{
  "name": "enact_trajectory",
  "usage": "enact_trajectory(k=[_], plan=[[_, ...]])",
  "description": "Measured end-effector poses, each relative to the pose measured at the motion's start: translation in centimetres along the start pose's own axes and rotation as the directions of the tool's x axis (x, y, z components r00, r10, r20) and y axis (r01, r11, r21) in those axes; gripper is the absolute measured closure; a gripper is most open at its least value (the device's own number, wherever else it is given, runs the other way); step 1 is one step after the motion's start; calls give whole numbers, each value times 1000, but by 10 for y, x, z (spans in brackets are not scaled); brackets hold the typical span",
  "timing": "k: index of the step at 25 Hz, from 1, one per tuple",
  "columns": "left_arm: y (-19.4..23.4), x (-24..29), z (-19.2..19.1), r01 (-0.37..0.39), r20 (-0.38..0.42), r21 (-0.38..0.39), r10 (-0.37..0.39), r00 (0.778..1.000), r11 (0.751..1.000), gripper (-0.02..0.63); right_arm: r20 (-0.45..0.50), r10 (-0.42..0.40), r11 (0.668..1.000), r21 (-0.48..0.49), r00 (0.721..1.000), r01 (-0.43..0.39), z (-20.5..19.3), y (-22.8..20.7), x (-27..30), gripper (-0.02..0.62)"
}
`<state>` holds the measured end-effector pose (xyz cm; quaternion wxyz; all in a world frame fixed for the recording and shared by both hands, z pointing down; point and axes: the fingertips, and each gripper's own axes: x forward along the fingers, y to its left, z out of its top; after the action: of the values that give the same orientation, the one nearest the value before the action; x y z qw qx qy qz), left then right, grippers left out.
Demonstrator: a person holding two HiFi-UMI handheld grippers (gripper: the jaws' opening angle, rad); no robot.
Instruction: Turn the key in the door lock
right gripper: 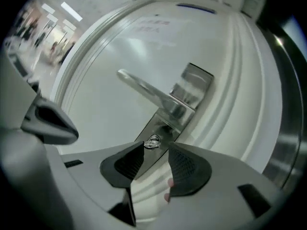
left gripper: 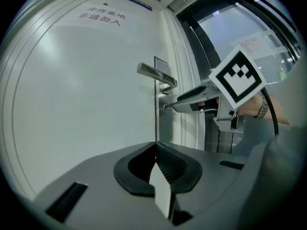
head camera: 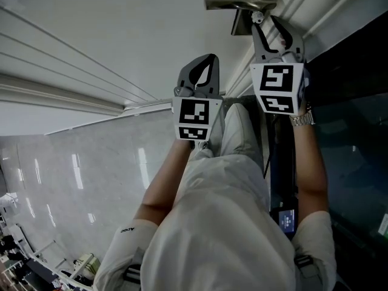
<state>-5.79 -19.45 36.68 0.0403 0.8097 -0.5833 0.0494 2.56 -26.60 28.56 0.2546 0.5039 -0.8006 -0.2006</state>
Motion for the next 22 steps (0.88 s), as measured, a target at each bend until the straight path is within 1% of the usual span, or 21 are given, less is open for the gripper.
enact_trajectory(k=[1, 2, 3, 4, 6, 10, 13, 15, 17, 19, 22], plan=[[0, 0, 0, 0, 0, 0, 0, 1000, 1000, 598, -7, -21, 992, -123, 1000, 20, 1, 2, 1, 459], [0, 0, 0, 0, 1, -1, 0, 1000, 1000, 598, -10, -36, 974, -224, 999, 32, 3, 5, 1, 459], [0, 0, 0, 0, 1, -2, 0, 1000, 1000, 598, -11, -43, 953, -300, 999, 38, 3, 7, 2, 459], [0, 0, 1, 0, 2, -2, 0, 1000, 1000, 598, -11, -46, 934, -354, 999, 39, 3, 10, 3, 459], [0, 0, 1, 0, 2, -2, 0, 1000, 1000, 598, -17, -41, 907, -419, 999, 30, 3, 12, 4, 459], [1, 0, 1, -2, 3, -5, 2, 1000, 1000, 598, -58, -27, 867, -499, 998, -6, -6, 19, 10, 459], [3, 0, 1, -4, 3, -3, 4, 1000, 1000, 598, -46, -70, 823, -566, 996, 32, -6, 19, 15, 459], [4, 0, 1, -7, 2, -2, 7, 1000, 1000, 598, -42, -97, 809, -586, 994, 54, -5, 17, 20, 460], [5, 0, 1, -8, 2, -1, 8, 1000, 1000, 598, -44, -112, 808, -586, 993, 65, -4, 15, 23, 477], [4, 1, 1, -6, 1, 1, 6, 1000, 1000, 598, -39, -123, 811, -580, 992, 78, -4, 14, 24, 480], [6, 3, 1, -7, 0, -1, 7, 1000, 1000, 598, -27, -146, 829, -548, 989, 108, -3, 14, 24, 485]])
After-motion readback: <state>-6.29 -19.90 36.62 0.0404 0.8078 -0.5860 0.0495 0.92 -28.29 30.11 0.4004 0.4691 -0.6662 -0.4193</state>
